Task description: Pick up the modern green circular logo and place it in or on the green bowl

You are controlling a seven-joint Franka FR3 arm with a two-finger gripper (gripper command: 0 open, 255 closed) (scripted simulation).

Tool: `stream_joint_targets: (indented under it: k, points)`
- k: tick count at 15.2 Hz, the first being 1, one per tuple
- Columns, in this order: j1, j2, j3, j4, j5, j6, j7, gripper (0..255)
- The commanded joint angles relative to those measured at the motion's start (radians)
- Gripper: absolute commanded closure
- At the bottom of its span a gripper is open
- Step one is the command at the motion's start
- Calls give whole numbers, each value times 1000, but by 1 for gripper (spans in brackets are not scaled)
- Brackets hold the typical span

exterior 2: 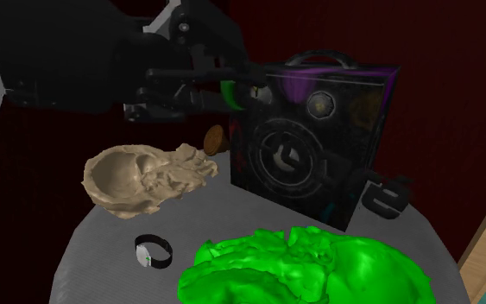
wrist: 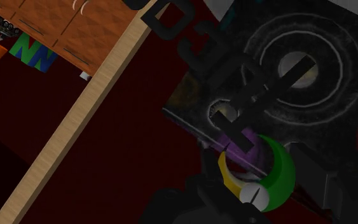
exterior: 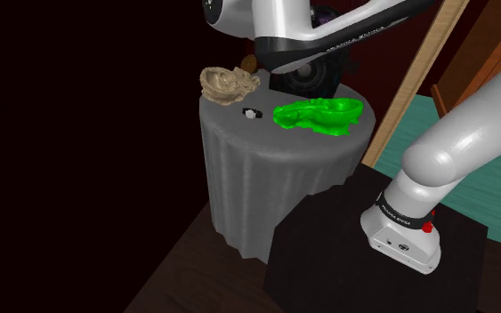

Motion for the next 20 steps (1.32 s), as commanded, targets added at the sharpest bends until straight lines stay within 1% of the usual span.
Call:
stream_joint_targets:
  k: [1,16,20]
  points:
    - [1,6,2,-19,4,9,23,255]
    - [-1,103,29,-117,6,57,201,255]
    - [-1,104,29,-117,6,58,202,255]
